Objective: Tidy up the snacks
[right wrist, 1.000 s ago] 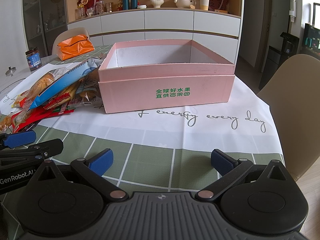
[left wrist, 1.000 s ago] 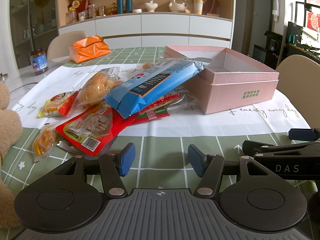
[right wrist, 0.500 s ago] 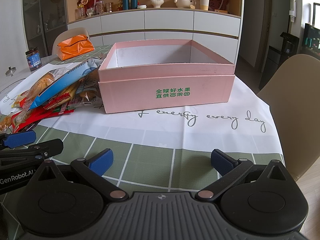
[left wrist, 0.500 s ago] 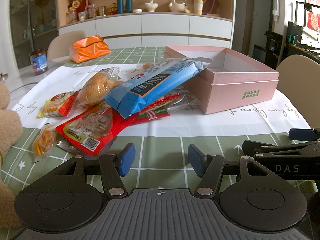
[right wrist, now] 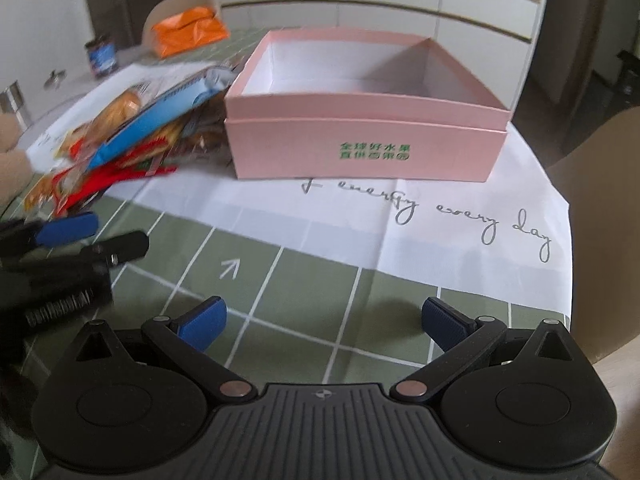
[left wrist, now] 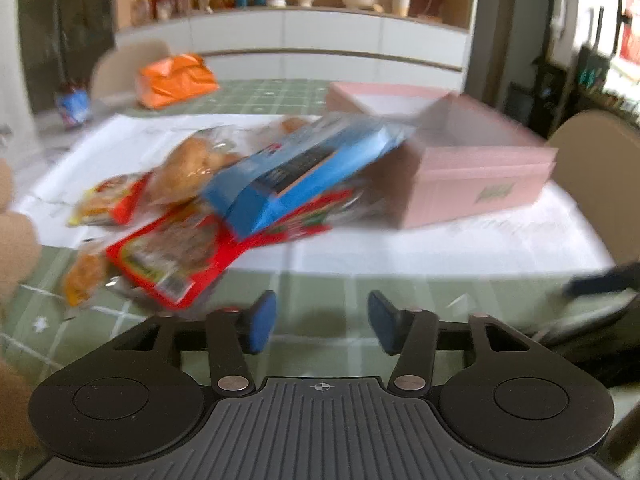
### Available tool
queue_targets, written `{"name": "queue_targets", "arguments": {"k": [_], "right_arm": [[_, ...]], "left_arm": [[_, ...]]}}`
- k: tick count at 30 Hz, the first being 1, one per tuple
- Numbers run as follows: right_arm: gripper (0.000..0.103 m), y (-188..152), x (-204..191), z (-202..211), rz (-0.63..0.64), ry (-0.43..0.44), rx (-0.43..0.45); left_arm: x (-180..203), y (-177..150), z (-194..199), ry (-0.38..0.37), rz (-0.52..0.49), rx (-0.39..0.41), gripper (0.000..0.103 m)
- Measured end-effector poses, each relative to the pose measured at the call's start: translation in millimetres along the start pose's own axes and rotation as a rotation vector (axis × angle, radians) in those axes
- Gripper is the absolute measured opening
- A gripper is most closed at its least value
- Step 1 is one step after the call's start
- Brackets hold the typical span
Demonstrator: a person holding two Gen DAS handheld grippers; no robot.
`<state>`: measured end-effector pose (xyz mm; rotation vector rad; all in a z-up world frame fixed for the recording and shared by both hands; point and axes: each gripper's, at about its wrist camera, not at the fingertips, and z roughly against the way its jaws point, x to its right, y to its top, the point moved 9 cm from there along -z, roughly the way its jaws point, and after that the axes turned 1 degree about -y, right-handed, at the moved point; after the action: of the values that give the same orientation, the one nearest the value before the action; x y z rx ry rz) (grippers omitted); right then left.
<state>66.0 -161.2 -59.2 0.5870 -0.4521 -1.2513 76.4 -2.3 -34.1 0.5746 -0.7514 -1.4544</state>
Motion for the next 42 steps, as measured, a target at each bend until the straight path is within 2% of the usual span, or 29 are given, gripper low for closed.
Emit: {"name": "queue_targets", "arguments": {"k": [4,5,7,10,12,15,17,19,22,26,29,32,33,36,38,40,42], "right_arm": [[0.103,11,-3,-8,0.057,0.037,-0.093],[0.100,15,-5,-11,0.073,0.058,-0.105],[0.093,31,-7,-12,0.069,0.082,-0.070],[0.093,62,-7,-14,0.041,0.111,-0.005],[0.092,82,-2,-18,0.026,0.103,0.023],[0.092,106,9,-21,-0.003,0.099,0.052],[0.092,118,16,-27,-0.032,0.107,0.057],[0.092,130,22,-36,-0.030,0.112,0.057],[0.093,140,15,-49,-0.024,0.133,0.038],[0.091,134,-18,-56,-0.003,0.236,-0.020],[0.078,117,-49,-54,0.032,0.297,-0.059],[0.073,108,-80,-41,0.110,0.395,-0.089],[0.073,109,-83,-37,0.131,0.394,-0.074],[0.073,128,-83,-35,0.156,0.282,0.013],[0.071,142,-81,-46,0.106,0.266,-0.001],[0.072,149,-83,-54,0.075,0.266,-0.021],[0.073,152,-91,-61,0.099,0.245,-0.009]], "left_arm": [[-5,60,25,-0.047,0.052,0.103,0.053],[-7,74,24,-0.052,0.056,0.108,0.053],[-15,99,8,-0.055,0.060,0.075,0.053],[-28,113,-37,-0.049,0.077,-0.014,0.052],[-38,110,-65,-0.047,0.101,-0.075,0.050],[-45,105,-68,-0.095,0.118,-0.082,0.050],[-44,92,-61,-0.100,0.060,-0.113,0.046],[-37,73,-48,-0.105,-0.027,-0.141,0.047],[-35,49,-32,-0.111,-0.061,-0.193,0.047],[-41,21,-13,-0.098,0.007,-0.220,0.047],[-49,15,7,-0.084,0.076,-0.204,0.046],[-62,10,23,-0.036,0.145,-0.184,0.045],[-66,9,26,-0.028,0.172,-0.179,0.045],[-72,6,34,-0.021,0.269,-0.170,0.045],[-73,4,35,-0.015,0.322,-0.182,0.045],[-71,2,37,-0.006,0.327,-0.193,0.045],[-65,1,40,-0.007,0.303,-0.194,0.045]]}}
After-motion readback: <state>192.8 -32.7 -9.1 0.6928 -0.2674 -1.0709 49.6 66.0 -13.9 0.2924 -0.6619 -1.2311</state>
